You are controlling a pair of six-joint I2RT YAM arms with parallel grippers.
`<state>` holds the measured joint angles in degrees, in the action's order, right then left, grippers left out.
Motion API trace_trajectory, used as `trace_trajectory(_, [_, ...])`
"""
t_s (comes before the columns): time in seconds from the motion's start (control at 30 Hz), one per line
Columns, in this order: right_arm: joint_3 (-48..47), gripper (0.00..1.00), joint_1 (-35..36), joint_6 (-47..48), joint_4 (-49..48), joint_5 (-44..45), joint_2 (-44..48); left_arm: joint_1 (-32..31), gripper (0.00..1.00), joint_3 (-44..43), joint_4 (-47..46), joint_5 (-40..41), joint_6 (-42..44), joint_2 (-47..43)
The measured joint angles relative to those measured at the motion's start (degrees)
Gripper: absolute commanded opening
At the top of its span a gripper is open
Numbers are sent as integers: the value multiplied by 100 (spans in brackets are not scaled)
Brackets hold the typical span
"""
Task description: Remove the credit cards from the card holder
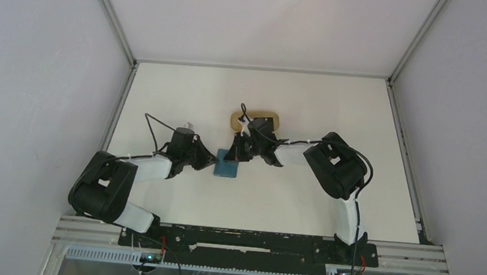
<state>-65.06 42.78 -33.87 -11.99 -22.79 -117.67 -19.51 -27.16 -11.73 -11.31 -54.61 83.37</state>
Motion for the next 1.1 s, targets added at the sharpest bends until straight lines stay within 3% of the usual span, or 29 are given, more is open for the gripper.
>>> trace_trajectory(0.17, [485, 0, -127, -214, -861, -442, -9, -35, 0, 2, 2, 2, -15, 0])
trace_trajectory(0.47, [1091, 0, -72, -605, -2129, -476, -74, -48, 0, 170, -208, 66, -153, -59])
trace_trajectory(0.8, [1416, 0, 179, -754, -2710, 70, -39, -48, 0, 435, -490, 225, -245, -227])
trace_trajectory(1.1, [1506, 0, 356, -748, -2647, 562, 103, -52, 0, 437, -448, 299, -188, -295])
